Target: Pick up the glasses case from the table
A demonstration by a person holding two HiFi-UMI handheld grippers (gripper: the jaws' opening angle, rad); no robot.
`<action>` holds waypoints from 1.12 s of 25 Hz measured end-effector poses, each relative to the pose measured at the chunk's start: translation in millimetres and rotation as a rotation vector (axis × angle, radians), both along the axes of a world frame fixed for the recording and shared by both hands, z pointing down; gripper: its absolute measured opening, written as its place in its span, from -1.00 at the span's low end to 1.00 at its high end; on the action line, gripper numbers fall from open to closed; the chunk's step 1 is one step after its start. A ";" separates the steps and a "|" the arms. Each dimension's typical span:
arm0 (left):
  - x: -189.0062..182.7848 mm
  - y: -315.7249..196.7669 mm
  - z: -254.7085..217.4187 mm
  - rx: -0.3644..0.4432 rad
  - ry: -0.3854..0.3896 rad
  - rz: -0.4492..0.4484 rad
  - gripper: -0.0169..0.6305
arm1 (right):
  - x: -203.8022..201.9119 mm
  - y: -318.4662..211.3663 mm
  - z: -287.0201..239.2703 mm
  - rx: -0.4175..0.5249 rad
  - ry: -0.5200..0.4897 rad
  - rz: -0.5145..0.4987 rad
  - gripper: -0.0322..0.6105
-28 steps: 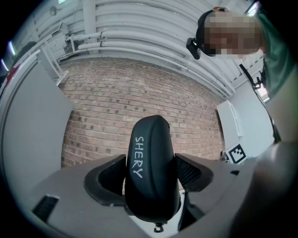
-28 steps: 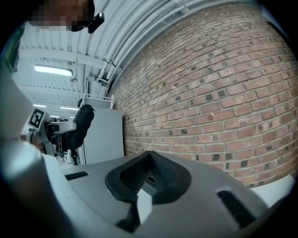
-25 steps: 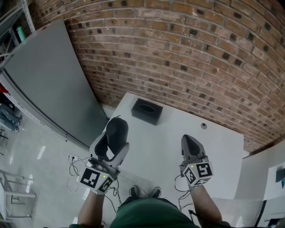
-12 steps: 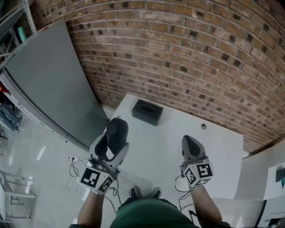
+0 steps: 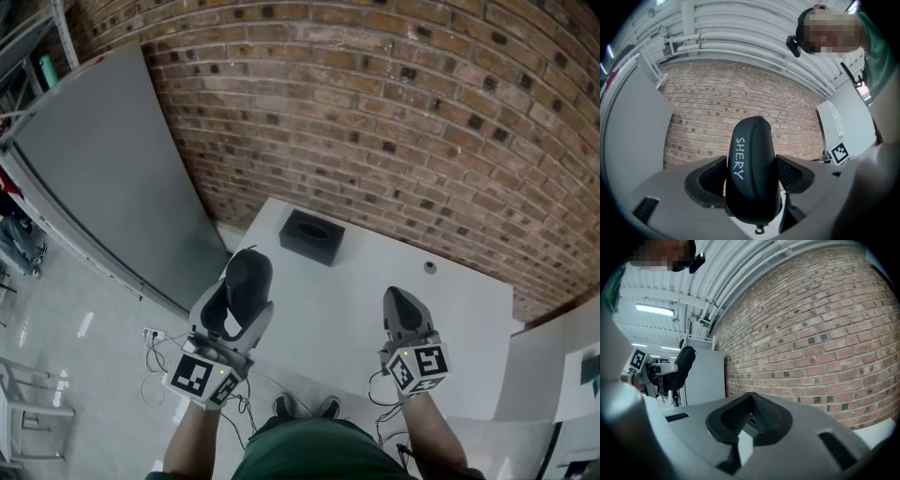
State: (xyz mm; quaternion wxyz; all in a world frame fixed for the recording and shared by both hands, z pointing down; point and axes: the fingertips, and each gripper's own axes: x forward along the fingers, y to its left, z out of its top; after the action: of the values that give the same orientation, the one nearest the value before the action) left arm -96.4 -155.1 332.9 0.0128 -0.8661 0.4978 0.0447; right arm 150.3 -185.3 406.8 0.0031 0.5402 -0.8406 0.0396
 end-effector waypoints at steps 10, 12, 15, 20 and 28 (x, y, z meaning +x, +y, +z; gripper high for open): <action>-0.4 0.5 -1.3 0.004 0.004 0.001 0.04 | -1.3 0.5 -0.8 0.001 0.004 -0.004 -0.89; -0.5 0.5 -0.7 0.004 0.002 0.000 0.04 | -0.9 0.4 -0.2 0.001 0.004 -0.004 -0.89; -2.2 -0.4 -0.4 0.003 0.001 -0.003 0.04 | -1.3 -0.2 0.0 0.000 0.002 -0.004 -0.89; -3.6 -1.5 1.5 -0.002 -0.001 -0.004 0.04 | -2.6 -1.0 -0.9 0.000 0.002 -0.004 -0.89; 0.3 -4.3 6.3 -0.012 -0.009 -0.005 0.04 | 2.0 -2.2 2.0 -0.003 -0.003 -0.003 -0.89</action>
State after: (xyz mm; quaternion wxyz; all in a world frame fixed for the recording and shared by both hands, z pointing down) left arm -96.1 -159.4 339.2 0.0100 -0.8650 0.5002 0.0376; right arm 152.4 -187.5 408.8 0.0027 0.5386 -0.8415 0.0419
